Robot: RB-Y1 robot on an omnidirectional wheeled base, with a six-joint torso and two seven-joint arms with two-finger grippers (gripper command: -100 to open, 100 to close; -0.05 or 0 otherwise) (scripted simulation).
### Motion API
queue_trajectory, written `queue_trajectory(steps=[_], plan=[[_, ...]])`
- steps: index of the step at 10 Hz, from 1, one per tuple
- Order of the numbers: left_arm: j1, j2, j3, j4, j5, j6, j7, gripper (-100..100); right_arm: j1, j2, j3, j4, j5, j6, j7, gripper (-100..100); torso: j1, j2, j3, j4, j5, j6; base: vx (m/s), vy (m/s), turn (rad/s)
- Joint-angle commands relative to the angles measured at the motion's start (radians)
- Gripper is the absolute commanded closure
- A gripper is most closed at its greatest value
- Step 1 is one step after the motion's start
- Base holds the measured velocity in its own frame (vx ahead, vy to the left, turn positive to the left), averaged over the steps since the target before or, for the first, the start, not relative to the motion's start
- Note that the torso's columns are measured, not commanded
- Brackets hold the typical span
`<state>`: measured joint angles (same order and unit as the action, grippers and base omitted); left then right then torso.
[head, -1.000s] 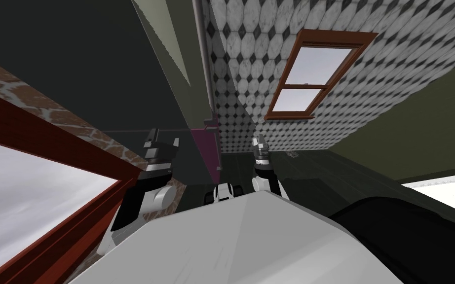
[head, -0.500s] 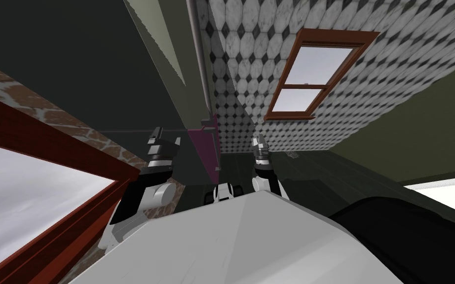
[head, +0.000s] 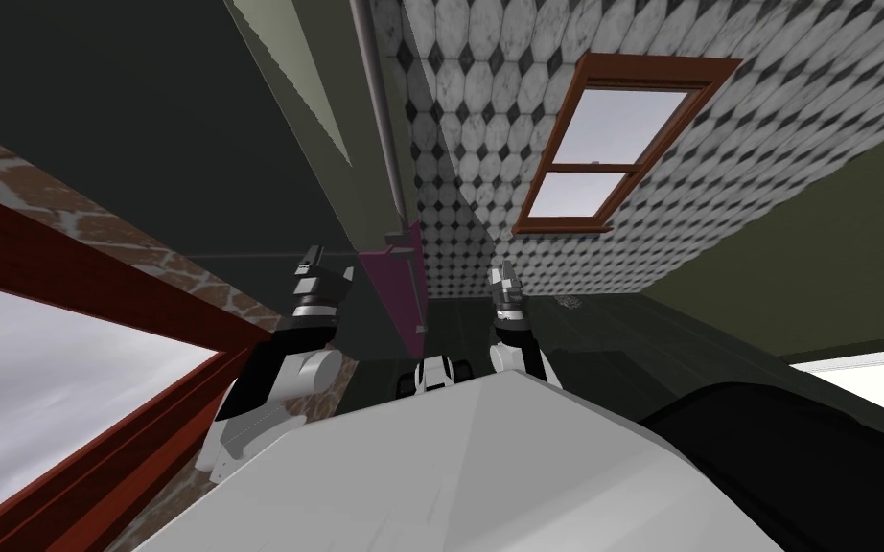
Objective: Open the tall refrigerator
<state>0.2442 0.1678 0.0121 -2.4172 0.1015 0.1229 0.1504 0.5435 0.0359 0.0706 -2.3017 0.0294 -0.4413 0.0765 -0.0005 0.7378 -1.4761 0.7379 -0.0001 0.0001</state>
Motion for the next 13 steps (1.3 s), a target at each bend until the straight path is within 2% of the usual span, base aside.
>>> queue_trajectory(steps=[1, 2, 3, 4, 5, 6, 7, 8, 13], plan=[[-0.029, -0.004, 0.006, 0.002, -0.002, 0.067, -0.003, -100, 0.000, 0.000, 0.000, 0.000, 0.000, 0.000, 0.000, 0, 0.000, -0.001, -0.001, 0.000, 0.000, 0.001, 0.005, -0.041, 0.025], [-0.029, -0.004, 0.006, 0.002, -0.002, 0.072, -0.003, -100, 0.000, 0.000, 0.000, 0.000, 0.000, 0.000, 0.000, 0, -0.001, -0.003, -0.002, -0.001, 0.000, 0.002, 0.002, -0.036, 0.010], [-0.048, -0.006, 0.011, 0.004, -0.003, 0.109, -0.004, -100, 0.000, 0.000, 0.000, 0.000, 0.000, 0.000, 0.000, 0, -0.002, -0.004, -0.003, -0.002, -0.001, 0.003, 0.003, -0.041, 0.021], [-0.048, -0.006, 0.011, 0.004, -0.003, 0.116, -0.004, -100, 0.000, 0.000, 0.000, 0.000, 0.000, 0.000, 0.000, 0, -0.003, -0.006, -0.004, -0.003, -0.001, 0.003, 0.003, -0.034, 0.014], [-0.066, -0.010, 0.015, 0.007, -0.004, 0.152, -0.006, -100, 0.000, 0.000, 0.000, 0.000, 0.000, 0.000, 0.000, 0, -0.004, -0.006, -0.004, -0.003, -0.001, 0.004, 0.004, -0.038, 0.028], [-0.066, -0.010, 0.015, 0.007, -0.004, 0.160, -0.006, -100, 0.000, 0.000, 0.000, 0.000, 0.000, 0.000, 0.000, 0, -0.005, -0.009, -0.006, -0.004, -0.001, 0.006, 0.004, -0.030, 0.007], [-0.085, -0.013, 0.019, 0.009, -0.005, 0.197, -0.007, -100, 0.000, 0.000, 0.000, 0.000, 0.000, 0.000, 0.000, 0, -0.005, -0.010, -0.006, -0.005, -0.001, 0.006, -0.002, -0.041, 0.023], [-0.085, -0.013, 0.019, 0.009, -0.005, 0.206, -0.007, -100, 0.000, 0.000, 0.000, 0.000, 0.000, 0.000, 0.000, 0, -0.007, -0.011, -0.007, -0.006, -0.002, 0.007, 0.005, -0.040, 0.004], [-0.141, -0.028, 0.033, 0.016, -0.007, 0.330, -0.011, -100, 0.000, 0.000, 0.000, 0.000, 0.000, 0.000, 0.000, 0, -0.010, -0.018, -0.011, -0.010, -0.002, 0.011, 0.004, -0.040, 0.021]])
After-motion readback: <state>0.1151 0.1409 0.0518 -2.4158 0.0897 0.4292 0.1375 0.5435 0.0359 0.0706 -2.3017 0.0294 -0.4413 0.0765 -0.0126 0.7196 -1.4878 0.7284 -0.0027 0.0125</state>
